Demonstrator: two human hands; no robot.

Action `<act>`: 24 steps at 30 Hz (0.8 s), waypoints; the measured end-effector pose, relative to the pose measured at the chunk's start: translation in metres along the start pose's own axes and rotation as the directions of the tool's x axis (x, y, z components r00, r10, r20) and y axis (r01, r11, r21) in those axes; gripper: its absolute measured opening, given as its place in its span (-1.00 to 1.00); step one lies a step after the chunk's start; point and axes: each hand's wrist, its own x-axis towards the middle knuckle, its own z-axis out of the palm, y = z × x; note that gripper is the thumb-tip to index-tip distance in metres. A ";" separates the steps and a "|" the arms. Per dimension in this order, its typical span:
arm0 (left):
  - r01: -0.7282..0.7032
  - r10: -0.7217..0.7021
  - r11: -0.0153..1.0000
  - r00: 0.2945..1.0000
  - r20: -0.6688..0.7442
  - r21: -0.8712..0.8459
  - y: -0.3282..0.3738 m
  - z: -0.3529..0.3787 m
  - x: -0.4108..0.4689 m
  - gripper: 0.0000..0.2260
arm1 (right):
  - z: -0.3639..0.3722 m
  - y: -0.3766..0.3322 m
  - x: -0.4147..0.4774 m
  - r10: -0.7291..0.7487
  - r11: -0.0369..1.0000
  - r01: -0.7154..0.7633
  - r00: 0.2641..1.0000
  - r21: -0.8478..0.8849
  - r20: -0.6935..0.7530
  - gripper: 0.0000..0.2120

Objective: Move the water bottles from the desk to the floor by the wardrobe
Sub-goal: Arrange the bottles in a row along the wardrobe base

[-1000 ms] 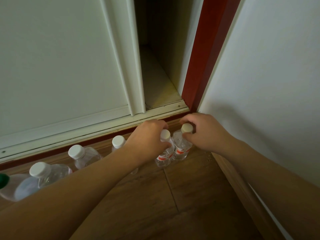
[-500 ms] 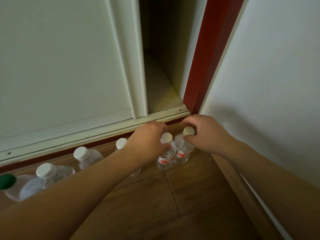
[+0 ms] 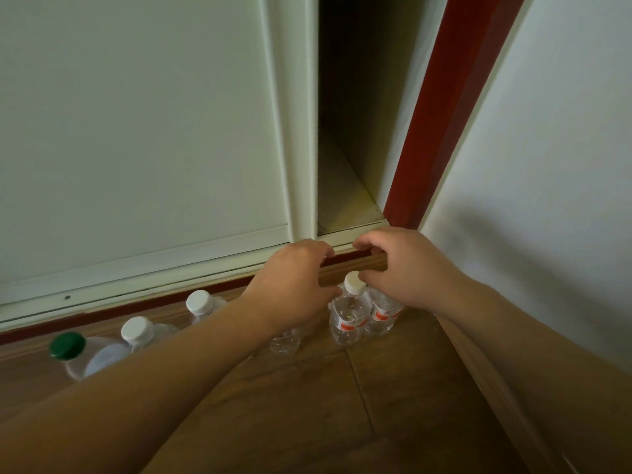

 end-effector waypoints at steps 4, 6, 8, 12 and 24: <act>0.072 -0.071 0.996 0.997 -0.016 0.058 -0.021 -0.016 -0.018 -0.48 | 0.007 -0.025 0.007 -0.062 0.998 0.062 0.998 0.003 0.031 -0.56; 0.123 -0.122 0.990 0.992 -0.021 0.069 -0.033 -0.024 -0.029 -0.49 | 0.013 -0.039 0.013 -0.087 0.996 0.087 0.995 0.013 0.047 -0.55; 0.159 -0.156 0.984 0.987 -0.037 0.084 -0.044 -0.033 -0.042 -0.51 | 0.021 -0.053 0.019 -0.114 0.993 0.113 0.992 0.025 0.062 -0.53; 0.216 -0.209 0.969 0.975 -0.069 0.122 -0.068 -0.045 -0.061 -0.50 | 0.039 -0.078 0.029 -0.187 0.982 0.184 0.976 0.031 0.110 -0.51; 0.311 -0.329 0.929 0.942 0.068 0.200 -0.100 -0.043 -0.079 -0.52 | 0.072 -0.088 0.043 -0.223 0.972 0.234 0.939 -0.012 0.260 -0.53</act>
